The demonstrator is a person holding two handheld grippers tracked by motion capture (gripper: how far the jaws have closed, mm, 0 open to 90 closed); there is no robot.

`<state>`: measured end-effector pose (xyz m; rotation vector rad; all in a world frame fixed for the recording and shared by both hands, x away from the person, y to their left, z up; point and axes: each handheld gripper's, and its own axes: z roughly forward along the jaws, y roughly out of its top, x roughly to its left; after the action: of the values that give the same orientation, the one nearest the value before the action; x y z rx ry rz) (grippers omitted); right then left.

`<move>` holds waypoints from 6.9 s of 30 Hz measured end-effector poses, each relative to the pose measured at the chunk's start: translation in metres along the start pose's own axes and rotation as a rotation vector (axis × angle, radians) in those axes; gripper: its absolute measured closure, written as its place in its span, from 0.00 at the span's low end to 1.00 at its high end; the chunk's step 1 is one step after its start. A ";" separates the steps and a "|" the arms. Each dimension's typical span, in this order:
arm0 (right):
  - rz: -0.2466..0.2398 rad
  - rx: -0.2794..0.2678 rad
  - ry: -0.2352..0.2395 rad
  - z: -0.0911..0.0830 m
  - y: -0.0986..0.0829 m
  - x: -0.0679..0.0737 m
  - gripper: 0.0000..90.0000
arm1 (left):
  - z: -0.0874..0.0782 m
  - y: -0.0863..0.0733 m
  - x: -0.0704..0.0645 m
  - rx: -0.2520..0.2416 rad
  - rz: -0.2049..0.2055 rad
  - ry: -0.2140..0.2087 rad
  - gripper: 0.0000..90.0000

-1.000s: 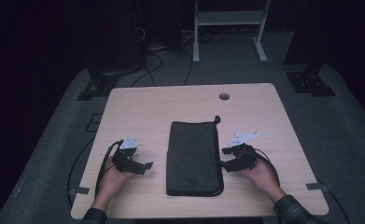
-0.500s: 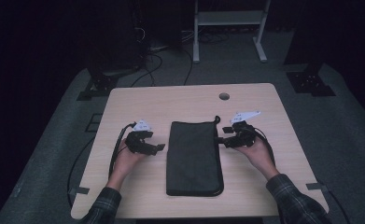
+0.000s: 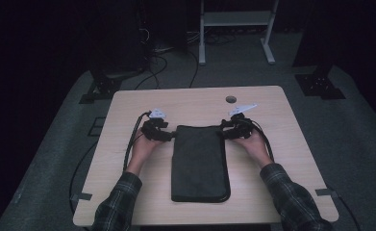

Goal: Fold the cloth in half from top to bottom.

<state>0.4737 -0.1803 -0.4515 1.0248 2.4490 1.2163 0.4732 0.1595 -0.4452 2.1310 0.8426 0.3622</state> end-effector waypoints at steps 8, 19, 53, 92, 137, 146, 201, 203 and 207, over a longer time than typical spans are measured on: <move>0.013 0.031 -0.013 0.028 -0.007 -0.010 0.40 | 0.029 0.007 0.007 0.048 -0.010 0.004 0.37; -0.048 0.069 -0.011 0.033 -0.005 -0.006 0.58 | 0.043 0.003 0.005 0.089 0.001 -0.020 0.61; -0.039 -0.101 0.107 -0.016 0.022 0.002 0.89 | -0.034 0.035 -0.012 -0.074 0.048 -0.100 0.91; -0.141 0.014 0.223 -0.057 -0.058 0.082 0.86 | -0.071 -0.051 -0.090 0.011 0.044 -0.293 0.90; -0.237 0.124 0.249 -0.059 -0.083 0.116 0.92 | -0.062 -0.078 -0.122 0.132 0.087 -0.306 0.89; -0.213 0.102 0.224 -0.063 -0.081 0.116 0.71 | -0.071 -0.076 -0.122 0.084 0.059 -0.273 0.51; 0.120 0.066 -0.276 -0.138 -0.167 0.041 0.02 | -0.128 -0.159 -0.070 0.083 0.020 0.038 0.00; 0.125 0.066 -0.280 -0.140 -0.169 0.041 0.02 | -0.128 -0.159 -0.070 0.084 0.022 0.037 0.00; 0.126 0.066 -0.278 -0.142 -0.170 0.041 0.02 | -0.128 -0.159 -0.070 0.083 0.021 0.037 0.00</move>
<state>0.2938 -0.3101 -0.4880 1.2890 2.2507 0.9578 0.2861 0.2592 -0.4835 2.2179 0.8703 0.3851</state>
